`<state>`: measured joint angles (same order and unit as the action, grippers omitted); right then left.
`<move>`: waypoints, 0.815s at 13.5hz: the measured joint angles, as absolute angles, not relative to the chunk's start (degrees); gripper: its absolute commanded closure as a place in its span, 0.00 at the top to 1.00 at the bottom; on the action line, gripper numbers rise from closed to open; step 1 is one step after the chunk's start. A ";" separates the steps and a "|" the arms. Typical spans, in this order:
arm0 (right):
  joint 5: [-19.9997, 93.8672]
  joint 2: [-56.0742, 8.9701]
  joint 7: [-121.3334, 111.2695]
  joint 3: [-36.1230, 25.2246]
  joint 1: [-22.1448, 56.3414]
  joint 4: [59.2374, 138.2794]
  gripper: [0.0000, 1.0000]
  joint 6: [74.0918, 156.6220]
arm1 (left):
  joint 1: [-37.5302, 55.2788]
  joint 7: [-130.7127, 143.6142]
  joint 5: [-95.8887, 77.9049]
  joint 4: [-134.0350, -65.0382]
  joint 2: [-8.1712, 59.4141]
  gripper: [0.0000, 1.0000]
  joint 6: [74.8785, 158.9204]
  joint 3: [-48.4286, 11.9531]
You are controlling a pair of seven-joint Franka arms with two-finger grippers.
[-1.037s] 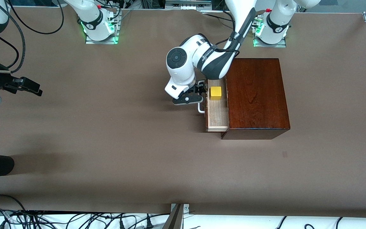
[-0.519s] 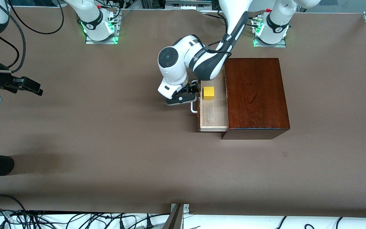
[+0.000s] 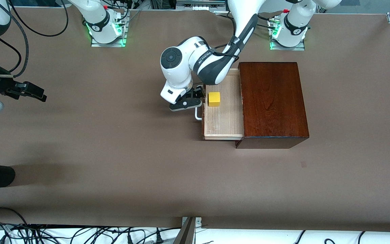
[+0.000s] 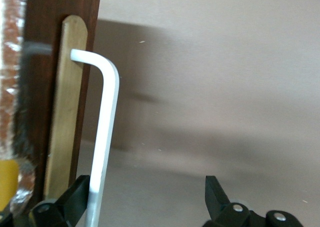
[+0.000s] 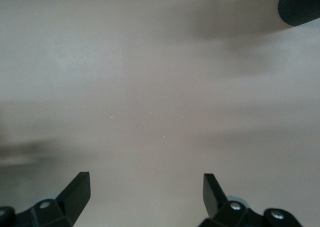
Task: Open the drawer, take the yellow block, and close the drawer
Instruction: 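Pull the drawer handle outward with the left gripper, opening the drawer, then release the handle and raise the left gripper while the right gripper advances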
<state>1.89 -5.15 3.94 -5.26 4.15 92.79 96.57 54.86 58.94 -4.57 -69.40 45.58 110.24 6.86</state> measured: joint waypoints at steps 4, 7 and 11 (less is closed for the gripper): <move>1.89 -5.15 3.94 -5.25 4.33 92.79 1.00 96.51 | 54.87 59.13 -4.68 -66.90 45.36 1.00 106.54 6.23; 1.91 -5.15 4.02 -5.15 6.12 92.79 1.00 96.42 | 54.63 58.37 -4.68 -65.74 43.04 1.00 101.36 6.45; 1.92 -5.16 7.36 -4.97 10.97 92.79 1.00 96.29 | 52.68 57.55 -4.68 -65.34 35.28 1.00 92.74 6.88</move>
<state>1.92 -5.16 7.36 -4.97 10.97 92.79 96.29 52.68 57.55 -4.68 -65.34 35.28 92.74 6.88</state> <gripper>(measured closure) 0.000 0.000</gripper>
